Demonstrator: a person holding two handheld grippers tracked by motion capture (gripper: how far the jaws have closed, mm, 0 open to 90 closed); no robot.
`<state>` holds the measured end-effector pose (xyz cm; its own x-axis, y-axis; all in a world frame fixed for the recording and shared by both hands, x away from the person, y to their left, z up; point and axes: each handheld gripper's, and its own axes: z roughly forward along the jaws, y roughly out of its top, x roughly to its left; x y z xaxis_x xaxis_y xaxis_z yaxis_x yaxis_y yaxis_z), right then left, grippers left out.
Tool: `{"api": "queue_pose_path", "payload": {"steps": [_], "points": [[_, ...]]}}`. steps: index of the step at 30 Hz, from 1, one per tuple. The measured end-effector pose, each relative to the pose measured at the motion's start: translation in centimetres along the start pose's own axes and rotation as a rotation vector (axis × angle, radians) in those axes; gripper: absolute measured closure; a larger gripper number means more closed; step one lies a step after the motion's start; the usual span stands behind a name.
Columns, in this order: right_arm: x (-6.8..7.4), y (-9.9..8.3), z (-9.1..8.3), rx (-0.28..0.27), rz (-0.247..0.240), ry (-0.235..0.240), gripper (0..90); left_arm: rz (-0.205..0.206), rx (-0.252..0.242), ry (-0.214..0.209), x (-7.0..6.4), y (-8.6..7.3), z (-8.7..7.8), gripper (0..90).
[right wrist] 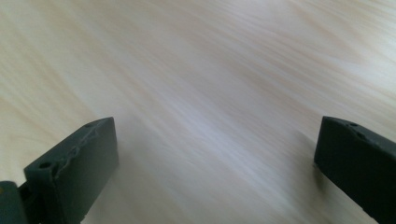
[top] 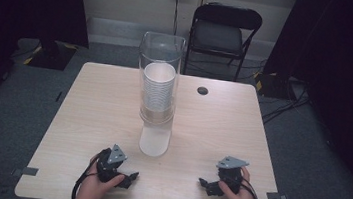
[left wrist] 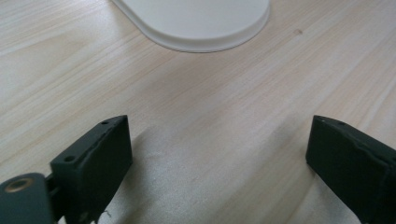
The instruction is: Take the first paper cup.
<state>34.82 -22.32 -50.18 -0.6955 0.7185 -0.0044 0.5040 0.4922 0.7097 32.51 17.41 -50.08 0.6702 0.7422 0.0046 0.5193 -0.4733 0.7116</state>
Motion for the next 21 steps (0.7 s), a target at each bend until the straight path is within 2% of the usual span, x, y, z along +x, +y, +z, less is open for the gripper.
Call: {"api": "queue_pose_path", "payload": {"steps": [2,9,10,12,13,14,15,16,17,19,21], "points": [[-0.9,-0.3,-0.3,0.001,0.012,-0.011,0.0,-0.005,-0.001,-0.001,-0.1,0.0,0.0,5.8],[-1.1,0.0,0.0,0.005,0.013,-0.016,0.0,-0.017,-0.014,0.001,-0.2,0.0,0.2,5.5],[-1.1,0.0,0.0,0.005,0.013,-0.015,0.0,-0.017,-0.014,0.001,-0.2,0.0,0.2,6.7],[-1.1,0.0,0.0,0.005,0.013,-0.015,0.0,-0.049,-0.034,0.006,-0.2,0.2,0.1,9.9],[-1.1,0.0,0.0,0.005,0.013,-0.015,0.0,-0.054,-0.035,-0.004,0.0,0.5,-0.1,18.2],[-1.1,0.0,0.0,0.006,0.013,-0.016,0.0,-0.098,-0.068,-0.013,-0.1,0.8,-0.2,22.3],[-1.1,0.0,0.0,0.005,0.014,-0.016,0.0,-0.108,-0.089,-0.015,-0.1,1.3,-0.4,17.8],[-1.1,0.0,0.0,0.005,0.013,-0.016,0.0,-0.134,-0.141,-0.027,-0.1,2.3,-0.9,18.0],[-1.1,0.0,0.0,0.005,0.013,-0.016,0.0,-0.134,-0.141,-0.027,-0.1,2.3,-0.9,17.3],[-1.1,0.0,0.0,0.005,0.013,-0.016,0.0,-0.155,-0.177,-0.032,0.0,3.6,-1.3,16.9],[-1.1,0.0,0.0,0.005,0.013,-0.016,0.0,-0.153,-0.194,-0.027,0.2,4.7,-1.5,16.8]]}}
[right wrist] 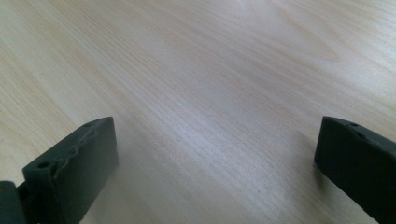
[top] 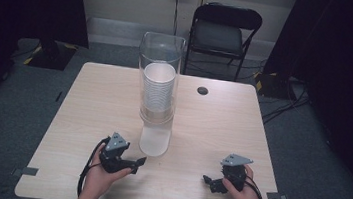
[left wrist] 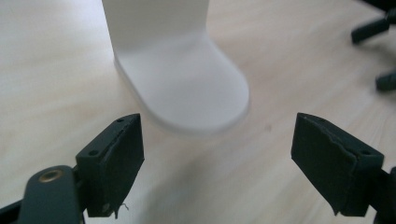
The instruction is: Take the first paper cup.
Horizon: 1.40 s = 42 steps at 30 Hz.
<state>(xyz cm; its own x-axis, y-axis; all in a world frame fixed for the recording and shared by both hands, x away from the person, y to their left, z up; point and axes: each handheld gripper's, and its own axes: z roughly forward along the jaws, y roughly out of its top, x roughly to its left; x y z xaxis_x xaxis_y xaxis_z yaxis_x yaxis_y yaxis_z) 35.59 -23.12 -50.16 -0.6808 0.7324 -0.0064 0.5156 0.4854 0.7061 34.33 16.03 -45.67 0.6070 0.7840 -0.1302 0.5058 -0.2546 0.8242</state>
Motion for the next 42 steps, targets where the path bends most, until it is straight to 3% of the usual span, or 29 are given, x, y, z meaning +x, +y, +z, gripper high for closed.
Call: {"api": "queue_pose_path", "payload": {"steps": [1,2,3,6,8,10,15,17,18,28,30,31,36,42], "points": [[0.0,0.0,0.0,0.0,0.0,0.0,0.0,-0.005,-0.016,0.005,-0.2,1.3,0.3,16.3],[0.0,0.0,0.0,0.0,0.0,0.0,0.0,-0.005,-0.016,0.005,-0.2,1.3,0.3,16.3],[0.0,0.0,0.0,0.0,0.0,0.0,0.0,0.0,-0.015,0.018,-0.3,2.4,0.7,16.3],[0.0,0.0,0.0,0.0,-0.001,0.0,0.0,0.002,-0.035,0.038,-0.4,3.7,1.3,16.2],[0.0,0.0,0.0,0.001,-0.001,0.0,0.0,-0.004,-0.046,0.049,-0.4,4.0,1.6,16.3],[0.0,0.0,0.0,0.0,0.0,-0.001,0.0,0.021,-0.076,0.064,-0.6,4.9,2.2,19.0],[0.0,0.0,0.0,0.0,0.0,-0.001,0.0,-0.003,-0.13,0.068,-0.7,6.0,3.0,19.8],[0.0,0.0,0.0,0.0,0.0,0.0,0.0,0.005,-0.134,0.076,-0.7,6.5,3.3,21.1],[0.0,0.0,0.0,0.0,0.0,-0.001,0.0,-0.012,-0.18,0.065,-0.8,6.8,3.5,23.3],[0.0,0.0,0.0,0.0,-0.001,0.0,0.0,-0.014,-0.232,0.099,-1.0,7.3,4.6,30.3],[0.0,0.0,0.0,0.0,-0.001,0.0,0.0,0.001,-0.223,0.113,-1.0,7.3,4.7,34.0],[0.0,0.0,0.0,0.0,-0.001,0.0,0.0,0.033,-0.211,0.118,-0.9,7.2,4.7,34.4],[0.0,0.0,0.0,0.0,-0.001,0.0,0.0,0.031,-0.24,0.125,-1.0,6.9,4.9,35.2],[0.0,0.0,0.0,0.0,0.0,-0.003,0.0,0.047,-0.235,0.145,-1.4,6.7,4.8,35.8]]}}
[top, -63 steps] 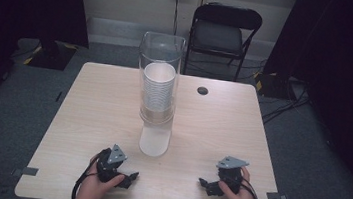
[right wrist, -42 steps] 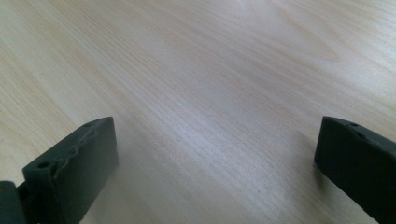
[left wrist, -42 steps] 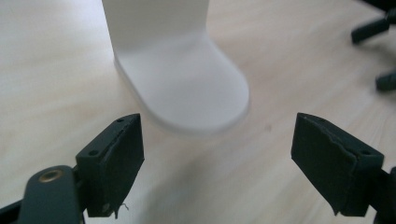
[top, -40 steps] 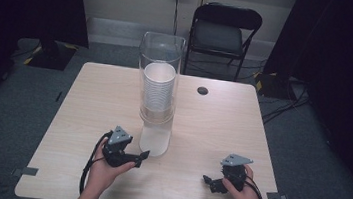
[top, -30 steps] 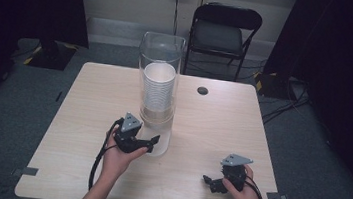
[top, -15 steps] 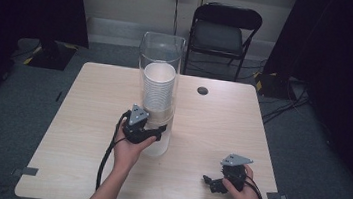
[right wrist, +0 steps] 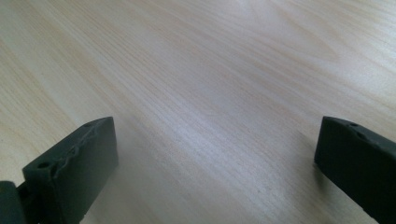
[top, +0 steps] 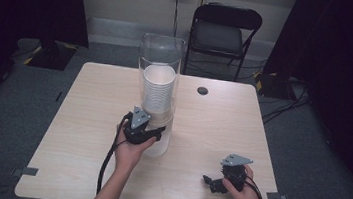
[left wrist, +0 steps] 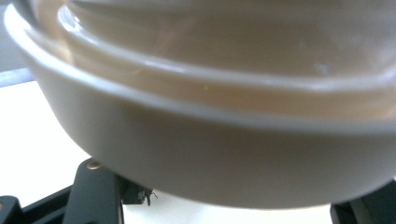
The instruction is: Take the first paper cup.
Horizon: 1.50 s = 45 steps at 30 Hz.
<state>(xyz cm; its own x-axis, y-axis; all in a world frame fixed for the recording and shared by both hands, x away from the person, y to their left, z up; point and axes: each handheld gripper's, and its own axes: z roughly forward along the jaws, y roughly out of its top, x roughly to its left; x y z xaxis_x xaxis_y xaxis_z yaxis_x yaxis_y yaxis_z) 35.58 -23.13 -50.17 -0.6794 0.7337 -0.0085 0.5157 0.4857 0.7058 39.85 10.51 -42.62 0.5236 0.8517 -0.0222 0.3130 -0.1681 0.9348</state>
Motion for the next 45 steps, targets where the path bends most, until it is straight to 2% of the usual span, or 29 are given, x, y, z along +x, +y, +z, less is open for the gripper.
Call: {"api": "queue_pose_path", "payload": {"steps": [2,4,5,8,9,10,11,12,13,14,15,16,17,18,19,21,23,26,27,28,29,31,32,34,38,42,43,45], "points": [[0.0,0.0,0.0,0.0,0.0,0.0,0.0,-0.003,0.007,0.004,0.0,0.0,0.0,35.8],[0.0,0.0,0.0,0.0,0.0,0.0,0.0,-0.011,-0.01,0.0,-0.1,-0.1,0.0,35.8],[0.0,0.0,0.0,0.0,-0.001,0.001,0.0,0.004,-0.003,0.001,0.0,-0.1,0.0,35.8],[0.0,0.0,0.0,0.0,0.0,0.0,0.0,-0.005,-0.022,0.005,-0.1,-0.3,0.0,35.9],[0.0,0.0,0.0,-0.001,-0.001,0.0,0.0,0.008,-0.022,0.003,0.0,-0.5,-0.1,35.9],[0.0,0.0,0.0,0.0,-0.001,0.0,0.0,-0.029,-0.034,-0.006,-0.2,-0.8,0.1,35.9],[0.0,0.0,0.0,0.0,0.0,0.0,0.0,-0.027,-0.041,0.003,-0.3,-1.1,0.2,35.9],[0.0,0.0,0.0,-0.001,-0.001,0.0,0.0,-0.032,0.017,0.014,-0.4,-1.2,0.3,36.4],[0.0,0.0,0.0,0.0,0.0,0.0,0.0,-0.032,0.017,0.014,-0.4,-1.2,0.3,37.0],[0.0,0.0,0.0,0.0,0.0,0.003,0.0,-0.019,0.112,-0.005,-0.2,-2.2,0.6,37.1],[0.0,0.0,0.0,-0.001,-0.001,0.001,0.0,0.011,0.285,-0.005,-0.3,-5.3,1.4,37.0],[0.0,0.0,0.0,-0.001,-0.001,0.001,0.0,0.011,0.285,-0.005,-0.3,-5.3,1.4,36.9],[0.0,0.0,0.0,-0.001,-0.002,0.002,0.0,-0.034,0.231,-0.018,-1.0,-7.2,1.2,36.7],[0.0,0.0,0.0,-0.001,-0.002,0.002,0.0,-0.034,0.231,-0.018,-1.0,-7.2,1.2,36.5],[0.0,0.0,0.0,-0.002,-0.005,0.005,0.0,-0.051,0.208,-0.044,-1.2,-7.1,1.1,36.3],[0.0,0.1,0.1,-0.002,-0.005,0.009,0.0,-0.019,0.208,-0.049,-1.5,-6.5,1.0,36.2],[-0.1,0.1,0.1,-0.002,-0.004,0.01,0.0,0.004,0.235,-0.068,-1.5,-6.2,1.1,36.0],[-0.1,0.1,0.1,-0.003,-0.008,0.011,0.0,0.016,0.261,-0.083,-1.4,-6.6,1.1,36.0],[-0.1,0.1,0.1,-0.003,-0.008,0.009,0.0,0.017,0.276,-0.1,-1.5,-6.8,1.1,36.0],[-0.1,0.1,0.1,-0.003,-0.008,0.01,0.0,0.043,0.268,-0.103,-1.9,-7.2,0.8,35.9],[-0.1,0.1,0.1,-0.003,-0.008,0.01,0.0,0.043,0.268,-0.103,-1.9,-7.2,0.8,35.8],[-0.1,0.1,0.2,-0.004,-0.009,0.01,0.0,0.072,0.294,-0.14,-2.3,-7.1,0.4,35.8],[-0.1,0.1,0.1,-0.003,-0.008,0.01,0.0,0.089,0.313,-0.143,-2.4,-7.1,0.1,35.8],[-0.1,0.1,0.1,-0.003,-0.008,0.01,0.0,0.092,0.309,-0.157,-2.5,-7.2,0.0,35.8],[-0.1,0.1,0.1,-0.004,-0.008,0.01,0.0,0.118,0.331,-0.181,-2.3,-7.3,-0.8,35.7],[-0.1,0.2,0.2,-0.004,-0.007,0.007,0.0,0.121,0.333,-0.203,-2.1,-7.9,-1.4,35.5],[0.1,0.2,0.2,-0.002,0.003,-0.002,0.0,0.134,0.338,-0.207,-2.1,-7.9,-1.6,35.5],[0.5,0.5,0.4,-0.013,0.006,-0.002,6.2,0.156,0.337,-0.236,-2.4,-8.0,-1.8,35.4]]}}
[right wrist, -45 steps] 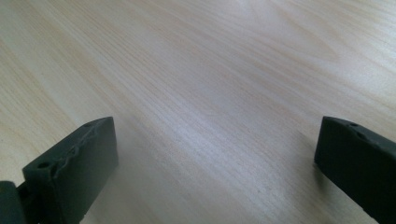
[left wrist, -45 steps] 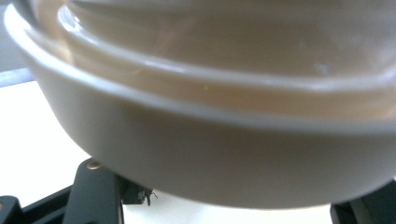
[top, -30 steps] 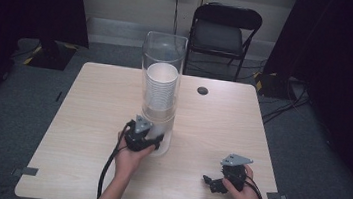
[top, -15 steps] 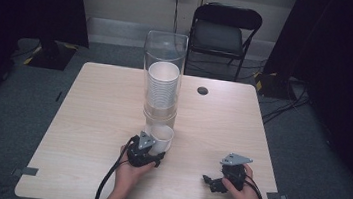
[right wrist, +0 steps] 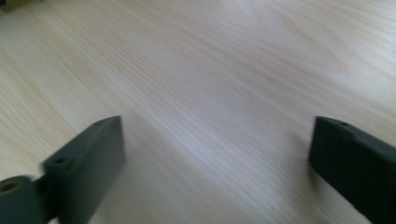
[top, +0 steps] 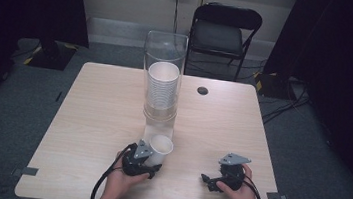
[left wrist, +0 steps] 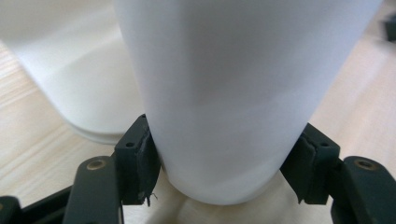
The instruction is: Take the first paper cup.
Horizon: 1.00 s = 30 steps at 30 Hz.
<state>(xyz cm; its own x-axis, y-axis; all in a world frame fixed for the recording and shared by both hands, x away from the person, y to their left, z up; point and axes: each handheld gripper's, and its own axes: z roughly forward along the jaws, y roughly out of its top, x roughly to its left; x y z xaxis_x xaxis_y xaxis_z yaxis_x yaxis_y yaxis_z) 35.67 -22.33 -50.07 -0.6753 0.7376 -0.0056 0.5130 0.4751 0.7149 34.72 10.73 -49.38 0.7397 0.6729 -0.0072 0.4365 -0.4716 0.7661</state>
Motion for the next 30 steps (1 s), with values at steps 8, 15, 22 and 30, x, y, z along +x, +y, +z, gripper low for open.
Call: {"api": "queue_pose_path", "payload": {"steps": [8,15,22,30], "points": [[4.3,3.3,0.5,-0.062,-0.069,0.099,17.3,0.021,-0.013,-0.114,-2.1,-0.2,0.1,35.1],[5.1,4.3,1.1,-0.099,-0.069,0.063,18.9,0.027,-0.004,-0.129,-2.2,-0.2,0.4,34.9],[5.4,4.7,1.1,-0.127,-0.075,0.023,18.8,0.033,-0.002,-0.146,-2.3,-0.2,0.6,34.6],[6.6,5.8,1.3,-0.159,-0.107,0.038,18.3,0.037,0.014,-0.129,-2.4,-0.4,0.4,27.5]]}}
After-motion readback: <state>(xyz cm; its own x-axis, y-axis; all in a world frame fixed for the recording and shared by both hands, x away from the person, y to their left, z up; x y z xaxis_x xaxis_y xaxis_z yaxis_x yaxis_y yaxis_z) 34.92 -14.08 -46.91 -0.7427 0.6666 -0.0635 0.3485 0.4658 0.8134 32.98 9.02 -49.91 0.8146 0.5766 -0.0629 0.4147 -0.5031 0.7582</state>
